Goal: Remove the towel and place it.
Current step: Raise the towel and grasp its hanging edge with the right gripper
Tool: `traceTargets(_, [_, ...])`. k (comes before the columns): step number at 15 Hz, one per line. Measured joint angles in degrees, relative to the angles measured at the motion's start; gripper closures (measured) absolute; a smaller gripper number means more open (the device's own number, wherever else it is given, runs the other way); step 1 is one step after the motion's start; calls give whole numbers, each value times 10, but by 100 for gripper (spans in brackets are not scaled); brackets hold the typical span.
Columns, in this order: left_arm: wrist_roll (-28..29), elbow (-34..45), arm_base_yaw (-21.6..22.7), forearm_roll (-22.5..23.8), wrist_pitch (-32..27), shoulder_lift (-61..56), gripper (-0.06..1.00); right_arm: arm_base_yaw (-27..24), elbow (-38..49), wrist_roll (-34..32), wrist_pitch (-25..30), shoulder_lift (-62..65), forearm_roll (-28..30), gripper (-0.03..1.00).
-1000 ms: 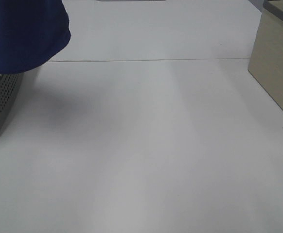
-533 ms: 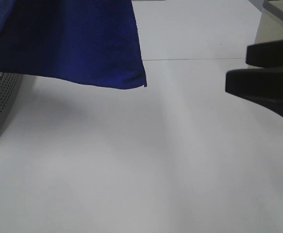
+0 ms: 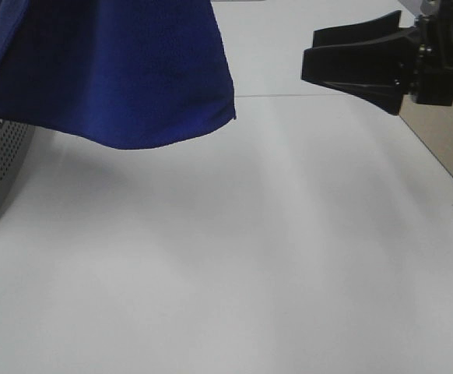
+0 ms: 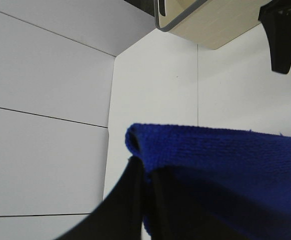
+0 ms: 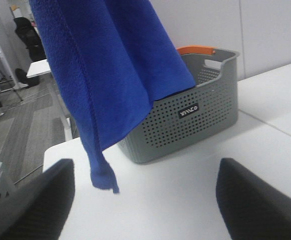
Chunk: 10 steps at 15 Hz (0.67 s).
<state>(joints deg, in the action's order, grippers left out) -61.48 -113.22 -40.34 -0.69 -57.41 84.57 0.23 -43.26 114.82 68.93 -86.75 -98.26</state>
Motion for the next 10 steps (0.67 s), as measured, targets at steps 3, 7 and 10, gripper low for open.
traceTargets(3, [0,0,-2,-2,0,0,94,81,-54,-14,1,-43,15,20])
traceTargets(7, [0,0,-2,-2,0,8,94,142,-91,-20,-12,-47,17,20])
traceTargets(10, [0,0,-2,-3,0,11,94,151,-109,-30,-43,-64,17,20])
